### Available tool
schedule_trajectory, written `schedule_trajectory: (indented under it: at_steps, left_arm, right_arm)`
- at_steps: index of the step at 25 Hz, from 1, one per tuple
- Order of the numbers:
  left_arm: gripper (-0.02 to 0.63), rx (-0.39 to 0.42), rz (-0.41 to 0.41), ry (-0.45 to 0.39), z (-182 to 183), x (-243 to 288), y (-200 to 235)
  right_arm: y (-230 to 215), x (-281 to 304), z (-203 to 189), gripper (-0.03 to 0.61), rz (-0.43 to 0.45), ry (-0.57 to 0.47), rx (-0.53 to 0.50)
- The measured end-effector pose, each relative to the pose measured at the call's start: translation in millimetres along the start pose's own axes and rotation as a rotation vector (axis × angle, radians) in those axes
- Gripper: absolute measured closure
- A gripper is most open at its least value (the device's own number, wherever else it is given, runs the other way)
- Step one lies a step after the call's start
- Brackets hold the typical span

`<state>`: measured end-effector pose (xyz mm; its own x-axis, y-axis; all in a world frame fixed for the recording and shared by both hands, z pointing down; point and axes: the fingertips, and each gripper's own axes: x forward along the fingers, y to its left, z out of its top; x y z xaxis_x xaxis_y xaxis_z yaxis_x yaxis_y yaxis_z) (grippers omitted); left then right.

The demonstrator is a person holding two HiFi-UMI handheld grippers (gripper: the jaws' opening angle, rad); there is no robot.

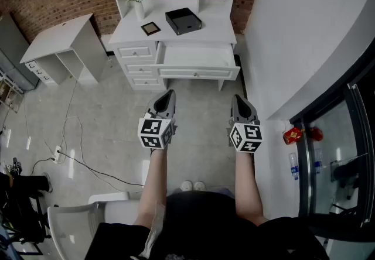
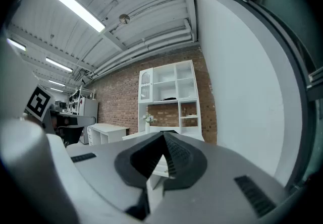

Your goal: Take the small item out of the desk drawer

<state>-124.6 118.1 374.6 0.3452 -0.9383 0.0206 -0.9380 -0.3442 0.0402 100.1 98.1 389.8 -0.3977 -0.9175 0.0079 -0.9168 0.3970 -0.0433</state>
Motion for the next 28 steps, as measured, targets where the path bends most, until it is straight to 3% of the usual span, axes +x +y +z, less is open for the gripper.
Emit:
schedule_trajectory:
  at_steps: [17,28]
  left_arm:
    - [0.604,-0.015,0.009,0.037,-14.1,-1.7,0.5]
    - [0.601,-0.013,-0.016,0.049,-24.8,-0.8,-2.0]
  right_arm:
    - [5.6,-0.1,-7.6,0.581,0.036,0.004,0.055]
    - [0.0,-3.5,-14.9,0.58,0.015,0.014,0.066]
